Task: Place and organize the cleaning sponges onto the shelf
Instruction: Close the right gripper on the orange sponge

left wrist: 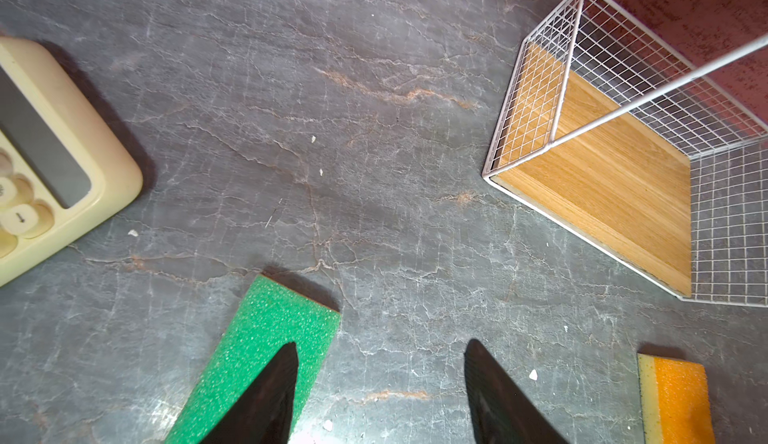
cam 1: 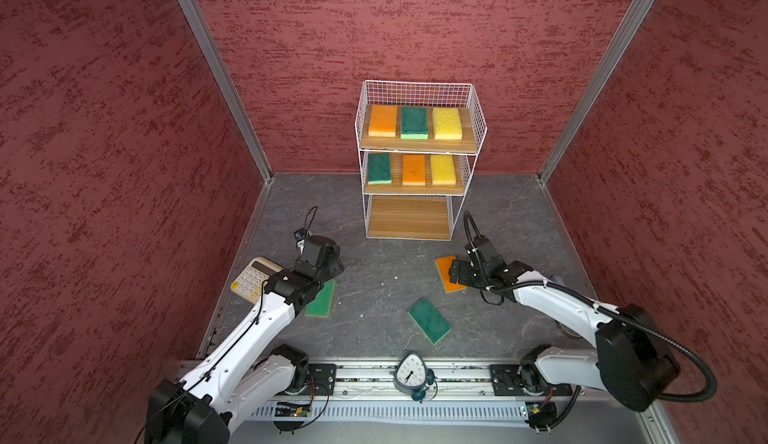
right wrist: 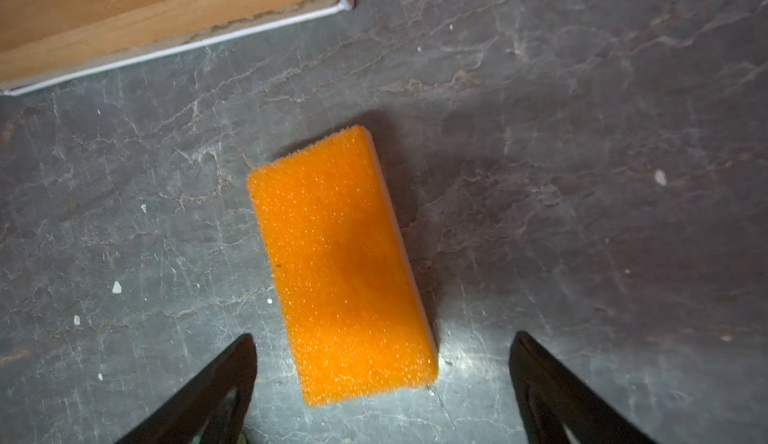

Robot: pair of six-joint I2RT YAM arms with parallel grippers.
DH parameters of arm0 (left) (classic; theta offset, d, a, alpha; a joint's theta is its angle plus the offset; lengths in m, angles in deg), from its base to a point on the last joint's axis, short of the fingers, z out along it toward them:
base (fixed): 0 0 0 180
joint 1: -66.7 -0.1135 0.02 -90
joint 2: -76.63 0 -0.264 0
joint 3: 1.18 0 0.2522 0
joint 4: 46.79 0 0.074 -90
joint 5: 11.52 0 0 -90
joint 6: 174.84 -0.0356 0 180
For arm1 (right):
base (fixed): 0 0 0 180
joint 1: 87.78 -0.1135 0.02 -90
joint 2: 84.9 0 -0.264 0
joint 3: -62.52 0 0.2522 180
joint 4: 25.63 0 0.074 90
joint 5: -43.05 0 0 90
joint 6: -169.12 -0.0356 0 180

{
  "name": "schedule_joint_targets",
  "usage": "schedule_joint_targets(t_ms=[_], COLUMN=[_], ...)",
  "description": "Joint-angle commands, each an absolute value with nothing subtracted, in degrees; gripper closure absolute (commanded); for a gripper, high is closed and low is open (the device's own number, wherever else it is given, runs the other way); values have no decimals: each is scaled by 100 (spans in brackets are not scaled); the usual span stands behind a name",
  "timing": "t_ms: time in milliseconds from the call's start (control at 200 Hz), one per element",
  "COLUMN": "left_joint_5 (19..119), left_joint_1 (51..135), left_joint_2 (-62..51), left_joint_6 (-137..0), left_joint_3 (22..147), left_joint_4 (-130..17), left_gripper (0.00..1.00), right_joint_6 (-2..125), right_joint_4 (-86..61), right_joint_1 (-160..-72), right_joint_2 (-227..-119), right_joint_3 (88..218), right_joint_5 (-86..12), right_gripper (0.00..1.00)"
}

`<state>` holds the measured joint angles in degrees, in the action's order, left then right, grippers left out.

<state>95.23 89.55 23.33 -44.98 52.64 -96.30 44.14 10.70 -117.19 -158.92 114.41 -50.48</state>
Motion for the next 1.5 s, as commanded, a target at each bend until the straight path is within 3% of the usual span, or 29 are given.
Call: schedule_joint_targets(t_ms=[0, 907, 1498], left_joint_5=[9640, 9719, 9901], left_joint_1=[8982, 9086, 9165], left_joint_2=[2457, 2715, 3272], left_joint_6=[-4422, -4301, -4169], left_joint_3=[5152, 5266, 5126], left_joint_4=[-9744, -10018, -10344], left_gripper=[36, 36, 35], right_joint_6=[4680, 5052, 4648], right_joint_4=[715, -132, 511], right_joint_1=[-11692, -11908, -12293], right_joint_2=[-15791, -16565, -16971], right_joint_3=[11336, 11090, 11247], right_joint_5=[-4770, -3913, -5212], right_gripper=[1, 3, 7])
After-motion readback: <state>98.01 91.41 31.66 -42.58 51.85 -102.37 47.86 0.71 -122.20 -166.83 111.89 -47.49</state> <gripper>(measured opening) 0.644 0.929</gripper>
